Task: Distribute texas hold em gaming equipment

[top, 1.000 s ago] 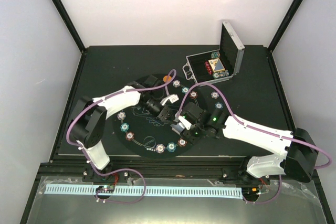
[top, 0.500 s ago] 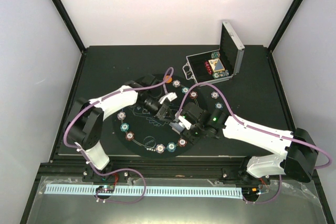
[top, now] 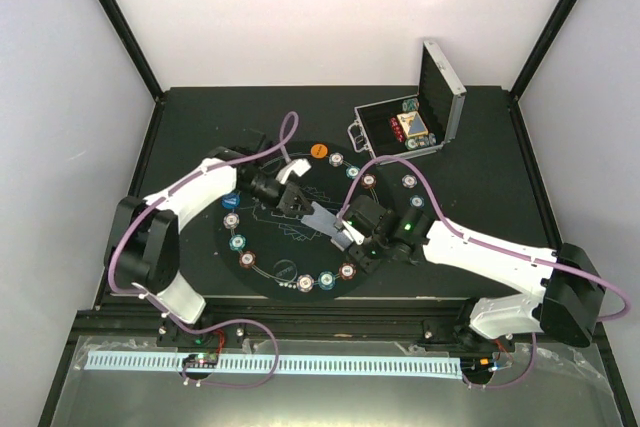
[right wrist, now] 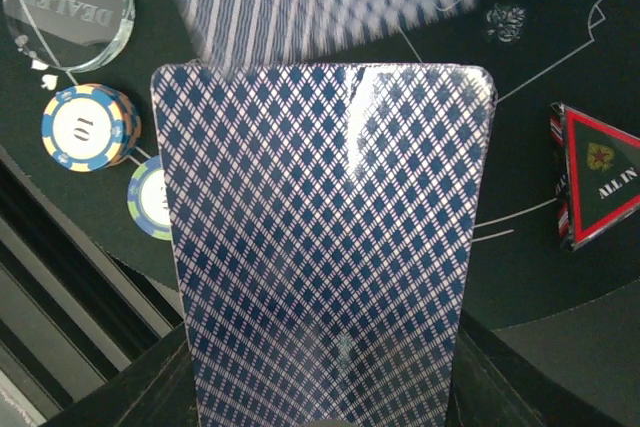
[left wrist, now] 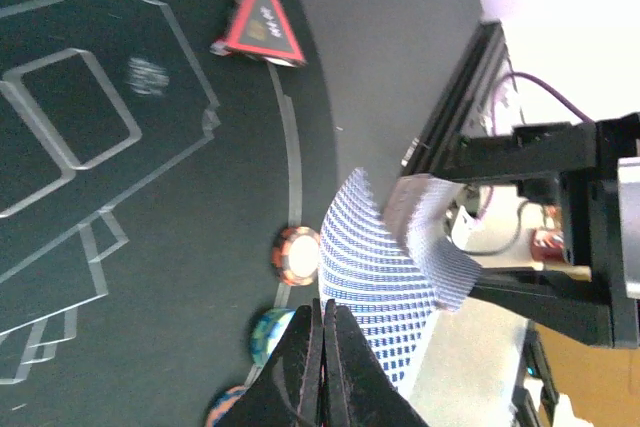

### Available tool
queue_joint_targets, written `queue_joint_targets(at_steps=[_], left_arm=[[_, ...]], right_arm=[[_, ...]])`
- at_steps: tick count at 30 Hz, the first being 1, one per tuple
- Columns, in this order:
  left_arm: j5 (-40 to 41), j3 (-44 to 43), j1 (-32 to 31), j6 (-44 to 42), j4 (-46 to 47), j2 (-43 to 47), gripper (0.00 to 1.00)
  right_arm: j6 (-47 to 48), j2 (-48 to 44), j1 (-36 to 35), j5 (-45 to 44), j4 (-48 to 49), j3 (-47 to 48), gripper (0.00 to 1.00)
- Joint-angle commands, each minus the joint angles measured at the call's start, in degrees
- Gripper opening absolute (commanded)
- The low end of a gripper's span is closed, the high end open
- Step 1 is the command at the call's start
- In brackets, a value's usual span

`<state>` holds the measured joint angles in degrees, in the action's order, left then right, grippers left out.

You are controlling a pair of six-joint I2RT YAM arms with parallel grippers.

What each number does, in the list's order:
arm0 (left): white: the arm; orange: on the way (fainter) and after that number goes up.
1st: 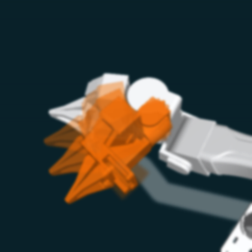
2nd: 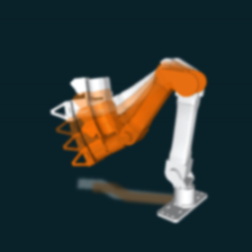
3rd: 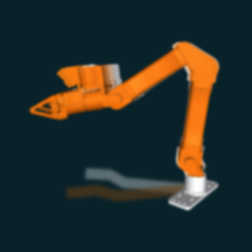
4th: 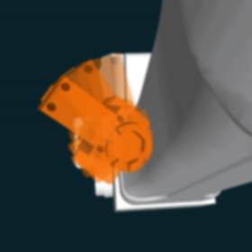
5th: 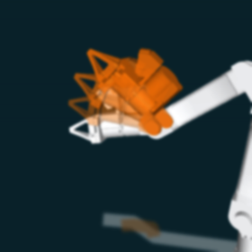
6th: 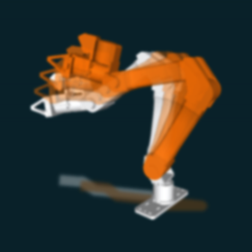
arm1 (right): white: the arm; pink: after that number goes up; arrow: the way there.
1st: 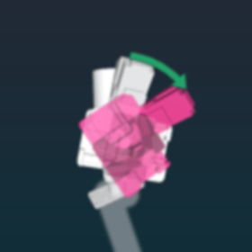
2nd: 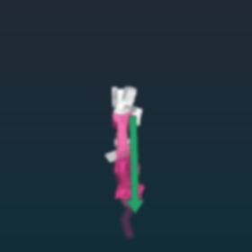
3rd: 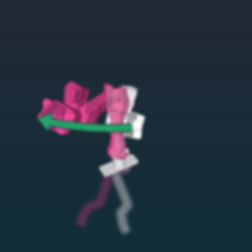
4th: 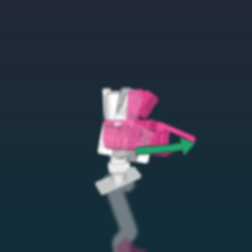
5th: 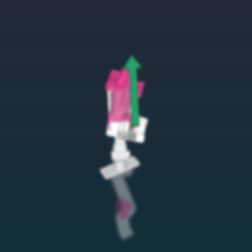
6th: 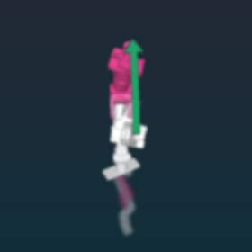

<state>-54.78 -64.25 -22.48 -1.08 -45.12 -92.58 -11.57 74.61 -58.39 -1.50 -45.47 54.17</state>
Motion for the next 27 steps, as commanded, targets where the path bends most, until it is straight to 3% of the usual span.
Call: queue_joint_targets(at_steps=[1,4,11,19,27], left_arm=[[5.5,-0.6,5.3,-3.5,-1.6,1.7,0.02],[8.8,-2.2,8.4,-5.7,-2.5,1.7,0.02],[20.8,-11.1,8.9,-14.8,-8.0,-3.8,0.01],[26.5,-25.5,7.3,-25.6,-16.9,-16.2,0.02],[31.9,-42.8,5.6,-31.0,-25.0,-31.9,0.02]], right_arm=[[-2.2,0.1,0.9,-3.3,0.0,0.1,0.53],[-2.8,-0.5,2.2,-4.2,-0.2,0.1,0.53],[-4.8,-1.9,9.0,-7.0,-0.1,0.0,0.53],[-5.1,-4.7,20.2,-6.9,1.4,-0.8,0.53],[-4.3,-5.1,23.5,-5.5,1.7,-0.8,0.53]])
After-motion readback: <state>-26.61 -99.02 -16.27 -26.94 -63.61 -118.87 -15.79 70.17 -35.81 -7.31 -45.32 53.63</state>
